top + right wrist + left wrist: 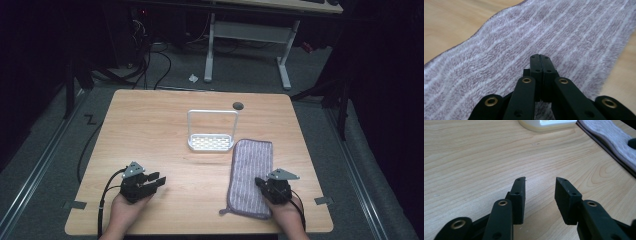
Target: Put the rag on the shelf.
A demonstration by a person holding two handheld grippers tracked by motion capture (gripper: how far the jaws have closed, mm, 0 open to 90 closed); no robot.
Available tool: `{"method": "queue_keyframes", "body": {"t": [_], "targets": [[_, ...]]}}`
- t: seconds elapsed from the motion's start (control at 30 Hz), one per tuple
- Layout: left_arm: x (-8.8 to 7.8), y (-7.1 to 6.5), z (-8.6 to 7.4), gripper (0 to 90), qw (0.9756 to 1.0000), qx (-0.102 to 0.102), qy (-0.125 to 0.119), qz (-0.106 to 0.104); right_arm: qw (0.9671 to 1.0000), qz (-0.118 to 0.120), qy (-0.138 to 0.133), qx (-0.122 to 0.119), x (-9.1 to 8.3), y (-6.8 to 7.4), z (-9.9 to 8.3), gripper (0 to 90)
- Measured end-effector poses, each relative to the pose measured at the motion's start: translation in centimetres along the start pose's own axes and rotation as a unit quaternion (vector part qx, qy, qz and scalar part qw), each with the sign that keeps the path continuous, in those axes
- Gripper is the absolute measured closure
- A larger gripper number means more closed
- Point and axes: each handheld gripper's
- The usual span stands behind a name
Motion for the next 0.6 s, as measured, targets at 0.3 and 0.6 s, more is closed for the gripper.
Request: {"method": "queue_keyframes", "body": {"t": [0.3,0.6], "targets": [[0.2,-0.6,0.0,58.8,1.0,0.005,-0.001,-0.005,0.9994,-0.024,-0.024,-0.006,-0.6,-0.1,2.3,88.1],[0.0,-0.7,-0.3,59.2,1.0,0.003,0.0,-0.007,0.9999,0.0,-0.001,0.01,1.5,-0.7,1.4,89.2]]}}
Point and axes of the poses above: each handheld gripper's, and its own axes: x roughly forward along the jaws, z roughly out of its top, y roughly to its left, and after that the axes turned 1 degree about z, right-handed
